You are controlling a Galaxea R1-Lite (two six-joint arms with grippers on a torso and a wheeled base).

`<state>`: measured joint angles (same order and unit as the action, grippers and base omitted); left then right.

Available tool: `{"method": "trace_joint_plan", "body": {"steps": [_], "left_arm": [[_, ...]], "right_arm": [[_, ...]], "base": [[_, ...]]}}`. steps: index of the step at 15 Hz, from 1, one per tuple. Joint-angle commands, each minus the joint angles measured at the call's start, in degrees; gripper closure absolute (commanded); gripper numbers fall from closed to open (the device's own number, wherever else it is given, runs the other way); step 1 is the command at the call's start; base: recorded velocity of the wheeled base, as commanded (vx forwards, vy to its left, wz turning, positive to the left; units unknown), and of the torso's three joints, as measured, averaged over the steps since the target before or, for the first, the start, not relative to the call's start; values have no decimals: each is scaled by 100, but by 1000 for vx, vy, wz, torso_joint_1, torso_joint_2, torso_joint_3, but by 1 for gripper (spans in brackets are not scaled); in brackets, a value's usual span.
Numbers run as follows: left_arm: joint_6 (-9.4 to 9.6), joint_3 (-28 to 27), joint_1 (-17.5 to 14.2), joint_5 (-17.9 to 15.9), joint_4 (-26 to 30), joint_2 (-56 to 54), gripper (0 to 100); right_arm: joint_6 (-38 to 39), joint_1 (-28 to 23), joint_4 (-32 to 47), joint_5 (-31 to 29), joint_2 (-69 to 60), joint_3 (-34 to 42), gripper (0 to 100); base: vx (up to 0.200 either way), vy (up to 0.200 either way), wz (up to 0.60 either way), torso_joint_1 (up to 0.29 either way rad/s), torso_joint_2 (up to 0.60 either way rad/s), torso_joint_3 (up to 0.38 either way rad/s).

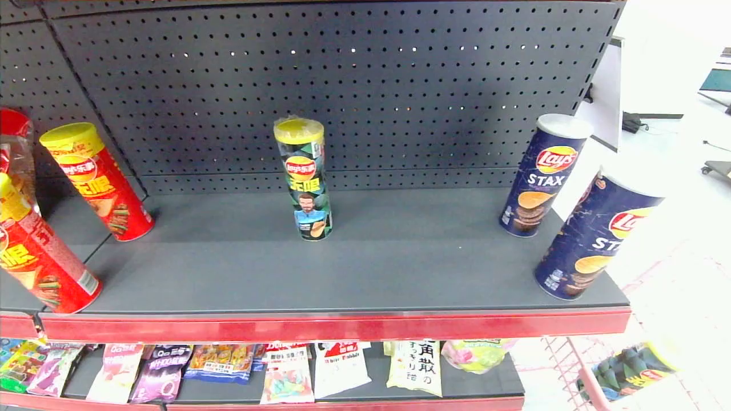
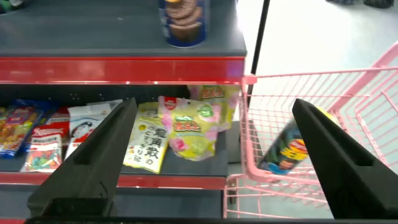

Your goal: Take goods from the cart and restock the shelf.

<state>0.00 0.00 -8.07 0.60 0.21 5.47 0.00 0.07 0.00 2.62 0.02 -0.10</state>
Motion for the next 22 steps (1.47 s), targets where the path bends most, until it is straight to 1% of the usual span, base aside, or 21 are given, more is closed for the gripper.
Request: {"method": "trace_joint_plan", "body": {"steps": [1, 3, 8, 15, 20, 22], "left_arm": [[0, 0, -2, 2, -3, -2, 0], [0, 0, -2, 2, -3, -2, 0], [0, 0, -2, 2, -3, -2, 0], [0, 0, -2, 2, -3, -2, 0], [0, 0, -2, 2, -3, -2, 0], [0, 0, -2, 2, -3, -2, 0]], "right_arm": [[0, 1, 0, 2, 6, 1, 0], [0, 1, 0, 2, -2, 1, 0], [0, 1, 0, 2, 6, 1, 0], [0, 1, 0, 2, 6, 1, 0], [0, 1, 0, 2, -2, 1, 0], [0, 1, 0, 2, 6, 1, 0]], "base": [[0, -200, 0, 2, 7, -7], [0, -200, 0, 0, 2, 5], [0, 0, 0, 0, 0, 0], [0, 0, -600, 2, 4, 5], [0, 0, 0, 0, 0, 0], [-200, 0, 0, 5, 2, 2]]}}
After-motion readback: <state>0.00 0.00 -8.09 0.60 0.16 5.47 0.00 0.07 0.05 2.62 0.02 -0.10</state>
